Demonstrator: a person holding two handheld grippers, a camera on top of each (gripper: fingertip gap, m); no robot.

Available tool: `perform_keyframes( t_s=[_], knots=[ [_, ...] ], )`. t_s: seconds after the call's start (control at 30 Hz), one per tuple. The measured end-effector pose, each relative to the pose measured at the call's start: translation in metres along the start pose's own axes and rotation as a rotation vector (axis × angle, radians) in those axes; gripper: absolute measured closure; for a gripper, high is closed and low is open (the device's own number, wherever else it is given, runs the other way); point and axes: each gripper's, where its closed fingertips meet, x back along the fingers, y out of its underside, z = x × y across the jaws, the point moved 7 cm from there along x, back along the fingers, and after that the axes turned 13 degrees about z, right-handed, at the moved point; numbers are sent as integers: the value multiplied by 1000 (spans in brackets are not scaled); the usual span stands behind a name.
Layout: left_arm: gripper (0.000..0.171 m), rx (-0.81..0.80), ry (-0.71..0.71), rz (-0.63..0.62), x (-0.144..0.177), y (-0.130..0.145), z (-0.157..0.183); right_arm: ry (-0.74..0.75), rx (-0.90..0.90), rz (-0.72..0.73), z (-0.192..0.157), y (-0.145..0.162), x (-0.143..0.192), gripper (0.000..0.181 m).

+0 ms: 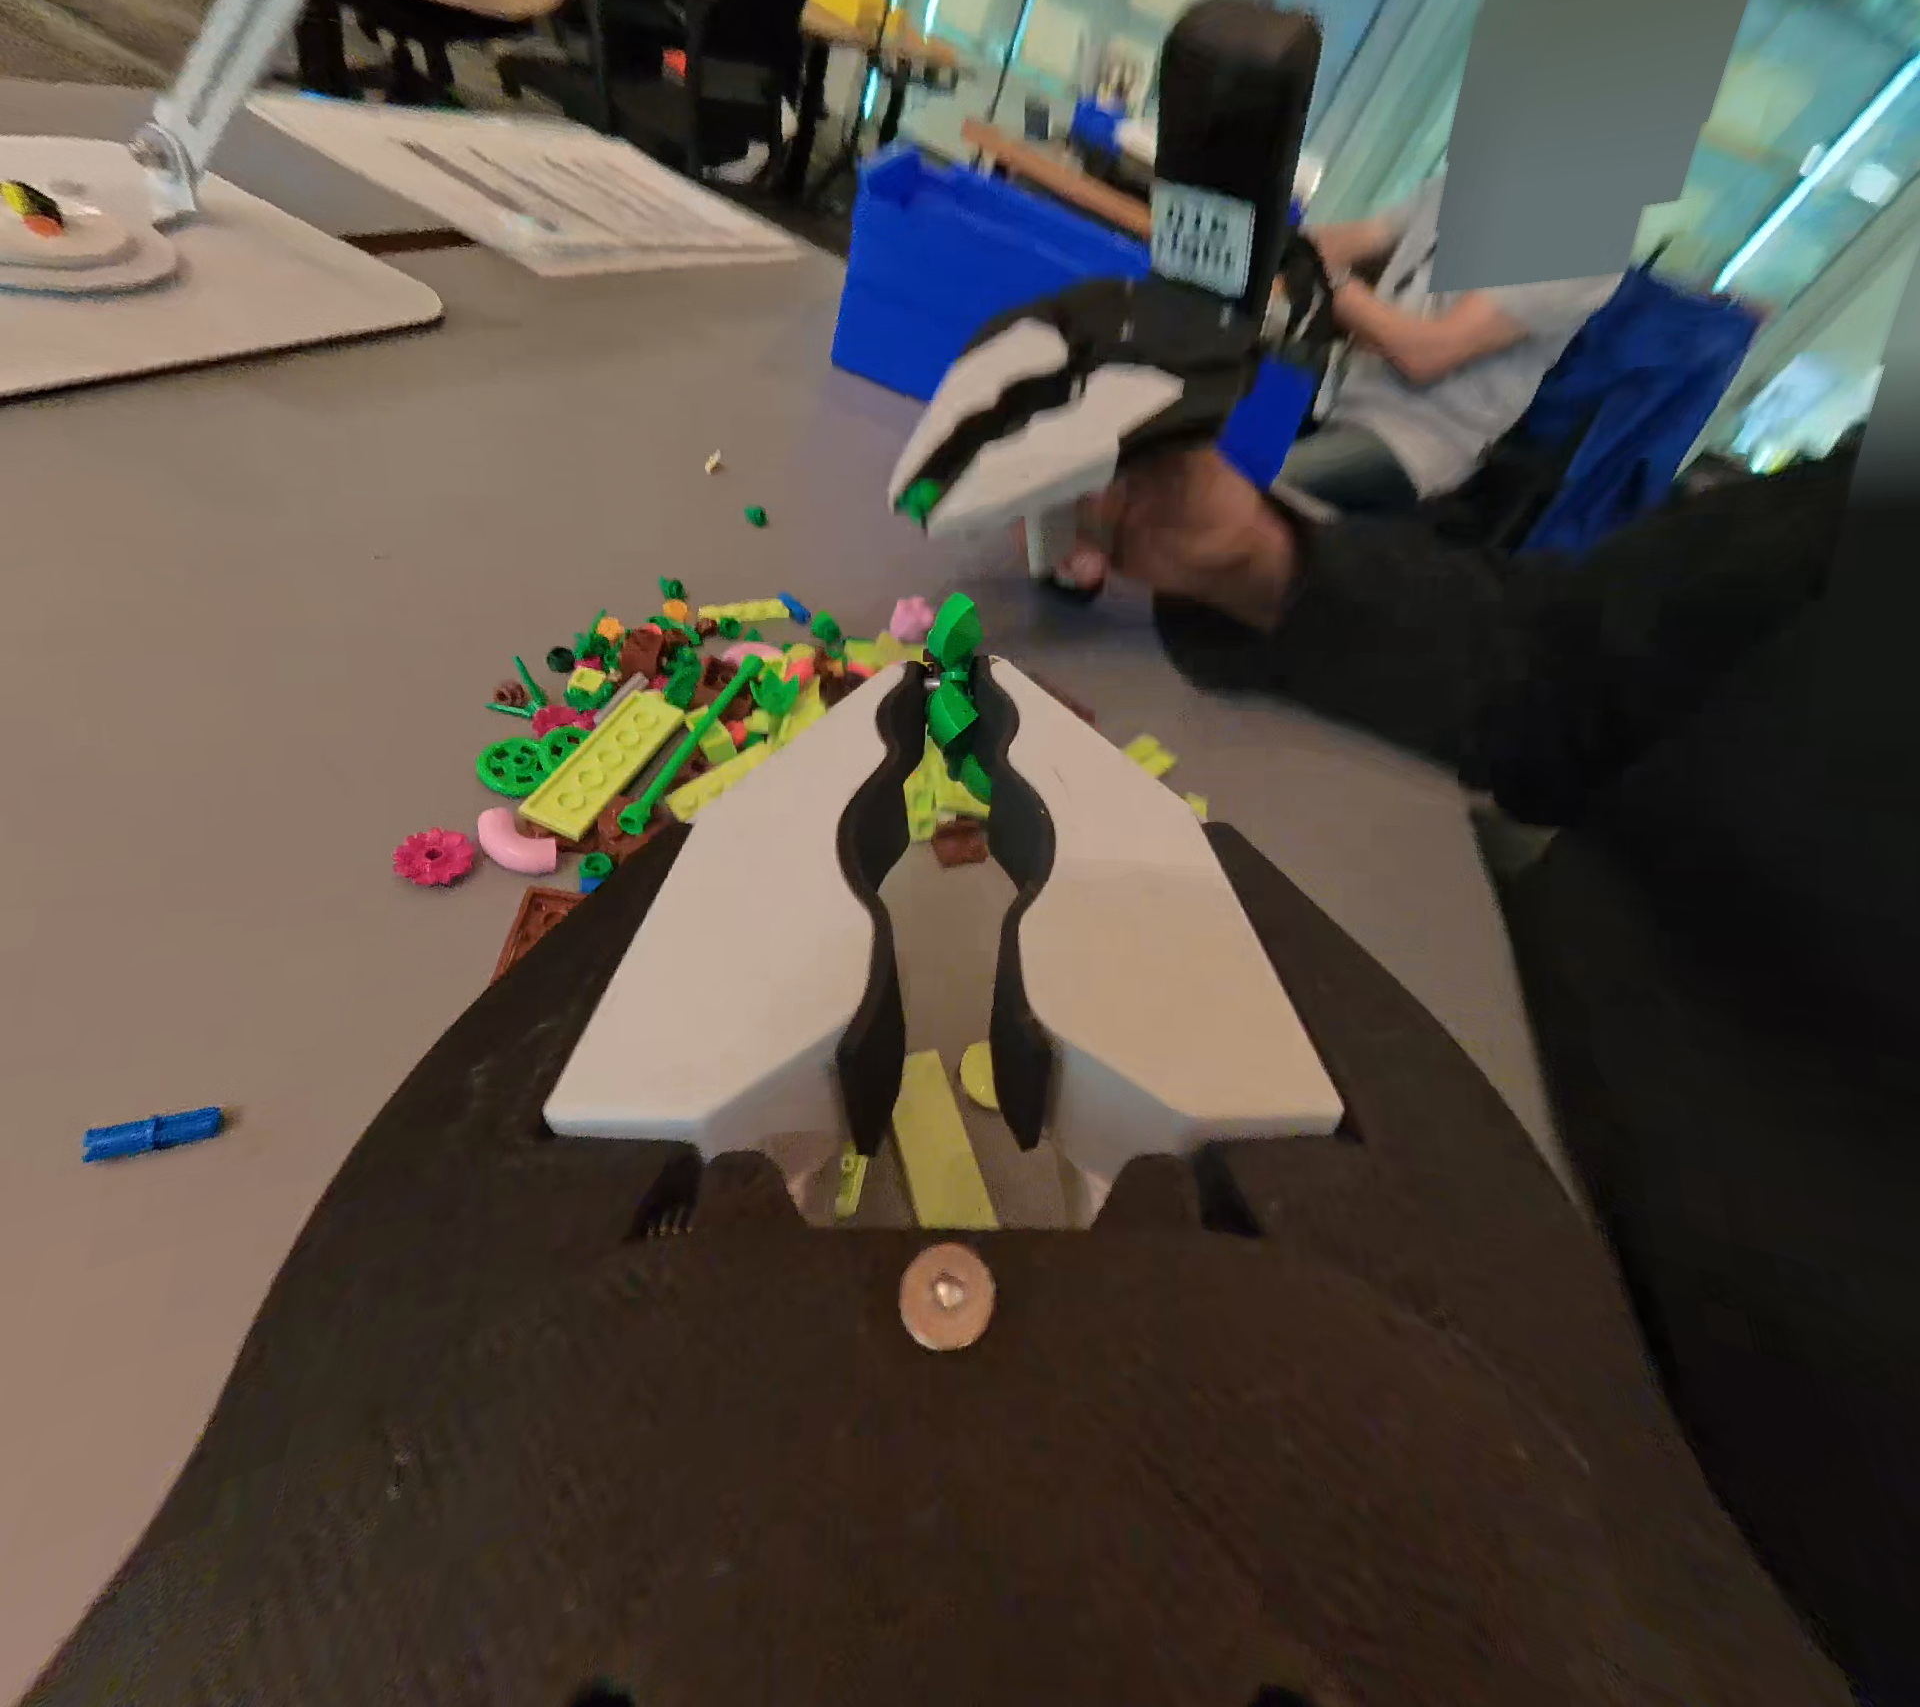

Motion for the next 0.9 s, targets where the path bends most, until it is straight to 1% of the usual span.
perform_keyframes(
  t_s=[0.1,0.17,0.27,0.4,0.53,0.67,0.83,0.9],
  knots=[
    [166,-123,0,-162,-8,17,7,72,28,46,9,-10,11,176],
    [166,-182,12,-268,-13,29,13,91,11,79,14,-16,17,176],
    [166,-243,22,-351,-17,38,20,106,5,92,18,-17,21,176],
    [165,-227,54,-460,-18,50,25,104,14,84,16,-16,19,176],
    [165,-195,83,-515,-18,56,27,92,10,76,14,-14,16,176],
    [165,-192,71,-515,-18,55,26,82,1,68,13,-12,14,176],
    [153,-189,39,-518,-18,55,23,74,0,71,11,-13,14,176],
    [150,-189,34,-507,-18,54,23,64,0,71,9,-13,13,176]
  ],
)
